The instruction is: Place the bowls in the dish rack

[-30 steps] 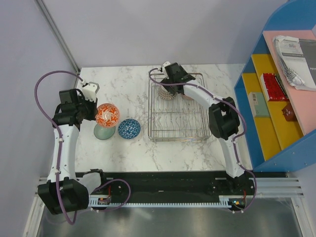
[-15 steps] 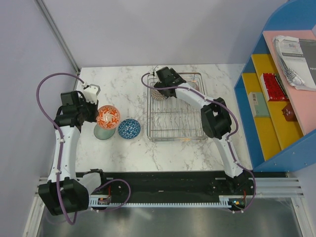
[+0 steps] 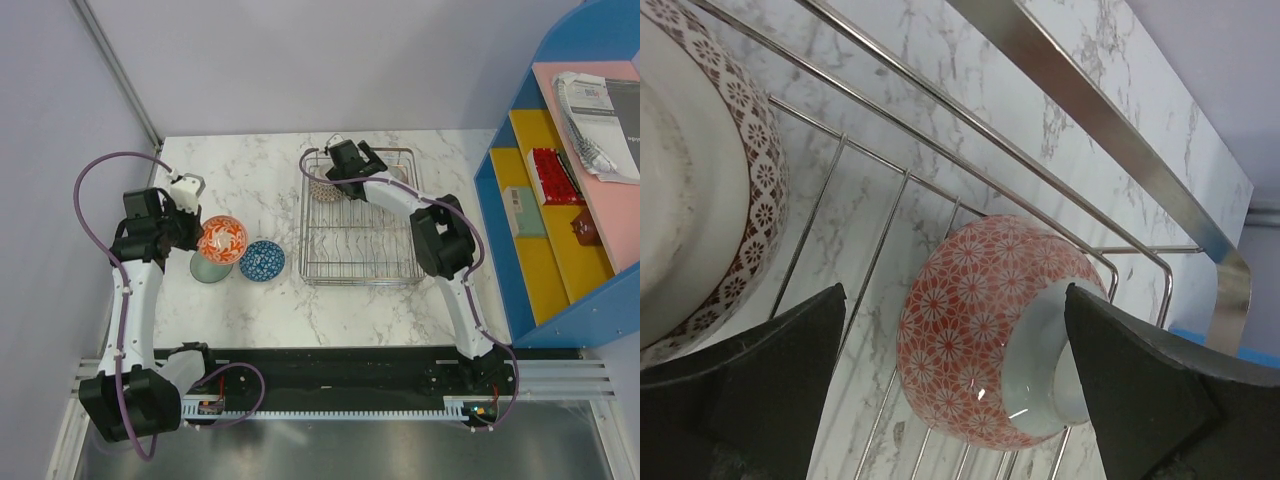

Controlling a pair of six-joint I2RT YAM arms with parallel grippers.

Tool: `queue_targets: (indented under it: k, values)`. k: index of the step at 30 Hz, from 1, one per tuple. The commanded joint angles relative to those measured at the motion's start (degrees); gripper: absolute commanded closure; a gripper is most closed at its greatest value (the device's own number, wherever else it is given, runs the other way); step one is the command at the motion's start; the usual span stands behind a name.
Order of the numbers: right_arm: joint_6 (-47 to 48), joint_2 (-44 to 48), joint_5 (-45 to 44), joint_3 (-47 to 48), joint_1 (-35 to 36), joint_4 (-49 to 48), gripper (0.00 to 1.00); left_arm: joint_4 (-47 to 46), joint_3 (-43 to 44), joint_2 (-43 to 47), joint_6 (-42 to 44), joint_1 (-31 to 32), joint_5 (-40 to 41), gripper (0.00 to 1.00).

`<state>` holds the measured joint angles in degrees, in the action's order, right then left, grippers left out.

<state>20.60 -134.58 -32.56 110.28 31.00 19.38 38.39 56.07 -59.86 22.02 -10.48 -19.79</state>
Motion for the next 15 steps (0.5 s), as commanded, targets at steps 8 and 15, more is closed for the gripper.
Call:
queue_targets:
  k: [8,15]
  values:
    - [-0.30,7.49,-3.48,-3.40,-3.76,-1.97,0.02,-4.46,2.72,2.20,-3.91,0.37,-9.82,0.98]
    - [-4.86,11.97,4.68,-2.00,-3.58,1.27,0.02,-5.16,6.41,1.24,-3.57,3.70,-13.43,0.98]
